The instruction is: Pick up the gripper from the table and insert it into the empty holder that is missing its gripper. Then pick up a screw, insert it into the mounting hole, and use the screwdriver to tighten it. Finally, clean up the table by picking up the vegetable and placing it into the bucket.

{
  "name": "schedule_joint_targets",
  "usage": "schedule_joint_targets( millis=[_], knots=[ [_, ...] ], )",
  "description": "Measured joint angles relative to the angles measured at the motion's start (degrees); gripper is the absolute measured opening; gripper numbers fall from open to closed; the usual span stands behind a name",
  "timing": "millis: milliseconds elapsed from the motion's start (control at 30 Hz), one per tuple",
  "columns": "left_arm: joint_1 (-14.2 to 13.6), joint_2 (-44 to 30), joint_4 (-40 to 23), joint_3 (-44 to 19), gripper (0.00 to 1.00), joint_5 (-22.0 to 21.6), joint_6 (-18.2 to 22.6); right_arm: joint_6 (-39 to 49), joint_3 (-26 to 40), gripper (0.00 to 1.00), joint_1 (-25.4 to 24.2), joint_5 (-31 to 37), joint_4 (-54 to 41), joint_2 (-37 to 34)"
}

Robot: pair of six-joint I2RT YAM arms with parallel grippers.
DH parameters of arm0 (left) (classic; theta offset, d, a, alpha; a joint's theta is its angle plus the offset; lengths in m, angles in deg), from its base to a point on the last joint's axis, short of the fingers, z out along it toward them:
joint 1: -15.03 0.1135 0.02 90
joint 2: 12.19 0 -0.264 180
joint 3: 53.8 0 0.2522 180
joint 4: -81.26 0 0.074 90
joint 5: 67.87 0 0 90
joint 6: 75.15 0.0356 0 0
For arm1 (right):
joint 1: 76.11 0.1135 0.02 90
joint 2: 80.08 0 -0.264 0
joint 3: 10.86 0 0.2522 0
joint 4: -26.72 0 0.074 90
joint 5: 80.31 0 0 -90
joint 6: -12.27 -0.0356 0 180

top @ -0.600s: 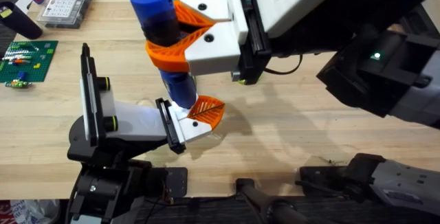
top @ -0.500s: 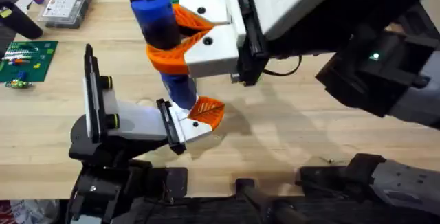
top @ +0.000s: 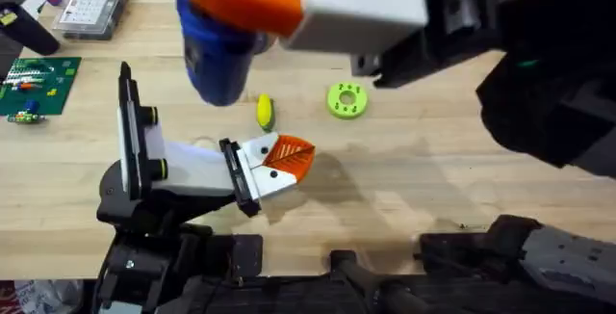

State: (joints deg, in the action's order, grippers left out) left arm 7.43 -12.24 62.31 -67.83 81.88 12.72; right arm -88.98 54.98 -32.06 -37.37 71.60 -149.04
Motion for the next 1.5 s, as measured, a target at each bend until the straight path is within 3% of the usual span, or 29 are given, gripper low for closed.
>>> schedule_joint_targets(
  millis=[500,667,1067,1500],
  knots=[
    [0.0,0.02,0.02,0.0,0.014,-0.64,0.0,-0.26,0.42,0.036,-0.04,4.17,-0.44,-0.05],
    [0.0,0.01,0.0,0.0,0.014,-0.87,0.0,6.22,0.47,0.037,-0.04,2.98,-2.37,-0.05],
    [0.0,0.0,0.0,0.0,0.014,-0.94,0.0,17.14,4.37,0.036,-3.52,1.78,-27.11,-0.16],
    [0.0,0.02,0.0,0.0,0.014,-1.03,0.0,35.55,8.1,0.038,-12.02,3.48,-52.83,-0.16]
  ],
)
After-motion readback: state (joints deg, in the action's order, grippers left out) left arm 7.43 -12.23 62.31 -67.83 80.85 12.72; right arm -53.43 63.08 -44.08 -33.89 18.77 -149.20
